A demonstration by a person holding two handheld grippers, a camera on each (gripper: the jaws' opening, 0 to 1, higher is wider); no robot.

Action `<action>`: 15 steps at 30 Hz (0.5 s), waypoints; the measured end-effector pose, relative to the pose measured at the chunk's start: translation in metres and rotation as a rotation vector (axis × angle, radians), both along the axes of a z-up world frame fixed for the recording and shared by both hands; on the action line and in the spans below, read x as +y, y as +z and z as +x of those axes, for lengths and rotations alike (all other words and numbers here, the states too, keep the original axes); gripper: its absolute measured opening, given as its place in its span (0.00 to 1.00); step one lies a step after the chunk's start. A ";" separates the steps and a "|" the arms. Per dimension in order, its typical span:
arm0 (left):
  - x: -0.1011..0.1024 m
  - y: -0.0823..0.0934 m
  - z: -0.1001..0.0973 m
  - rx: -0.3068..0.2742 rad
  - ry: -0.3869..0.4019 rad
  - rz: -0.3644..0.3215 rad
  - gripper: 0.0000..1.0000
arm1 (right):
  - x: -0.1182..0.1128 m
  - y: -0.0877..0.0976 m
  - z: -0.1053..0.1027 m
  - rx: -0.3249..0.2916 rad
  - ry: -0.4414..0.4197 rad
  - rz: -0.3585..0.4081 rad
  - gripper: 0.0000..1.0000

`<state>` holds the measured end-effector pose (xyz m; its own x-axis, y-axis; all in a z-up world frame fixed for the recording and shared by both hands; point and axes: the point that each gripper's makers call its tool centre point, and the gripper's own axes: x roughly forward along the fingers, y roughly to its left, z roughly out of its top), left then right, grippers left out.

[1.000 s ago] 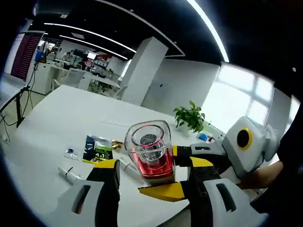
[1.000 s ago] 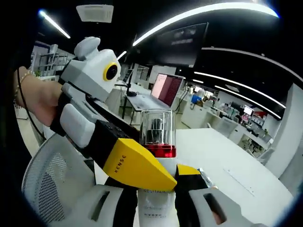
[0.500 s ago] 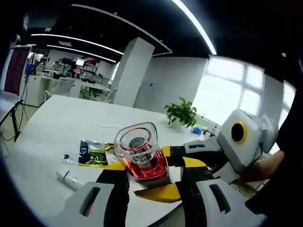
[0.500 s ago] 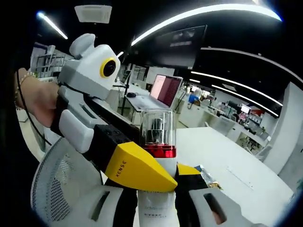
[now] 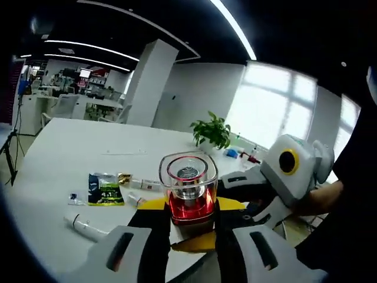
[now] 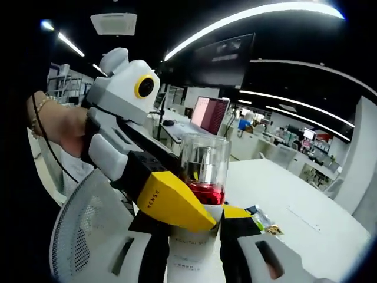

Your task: Arrange the skincare products in the storage area until every visible bottle or jar stands upright without overlapping.

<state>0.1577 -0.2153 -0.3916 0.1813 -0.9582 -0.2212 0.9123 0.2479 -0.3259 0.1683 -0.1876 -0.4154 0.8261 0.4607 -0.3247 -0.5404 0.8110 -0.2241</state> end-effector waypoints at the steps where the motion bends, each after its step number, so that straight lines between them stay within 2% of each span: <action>1: -0.001 0.000 -0.001 -0.001 -0.010 0.001 0.23 | 0.000 0.000 -0.001 0.006 0.012 0.002 0.24; 5: -0.006 0.001 -0.009 -0.021 -0.082 0.016 0.23 | -0.002 0.000 -0.010 0.025 0.065 0.022 0.26; 6: -0.008 0.003 -0.011 -0.024 -0.100 0.014 0.23 | -0.004 0.001 -0.013 0.037 0.086 0.048 0.27; 8: -0.012 0.007 -0.021 -0.058 -0.159 0.011 0.23 | -0.004 0.002 -0.017 0.053 0.122 0.072 0.29; 11: -0.017 0.009 -0.027 -0.088 -0.202 0.019 0.23 | -0.007 0.002 -0.022 0.081 0.151 0.098 0.29; 12: -0.019 0.011 -0.028 -0.095 -0.215 0.017 0.23 | -0.003 0.001 -0.027 0.102 0.190 0.123 0.28; 13: -0.021 0.010 -0.028 -0.087 -0.218 0.019 0.23 | -0.009 0.003 -0.024 0.083 0.175 0.111 0.29; 15: -0.024 0.008 -0.028 -0.099 -0.240 0.023 0.23 | -0.011 0.000 -0.025 0.106 0.199 0.118 0.29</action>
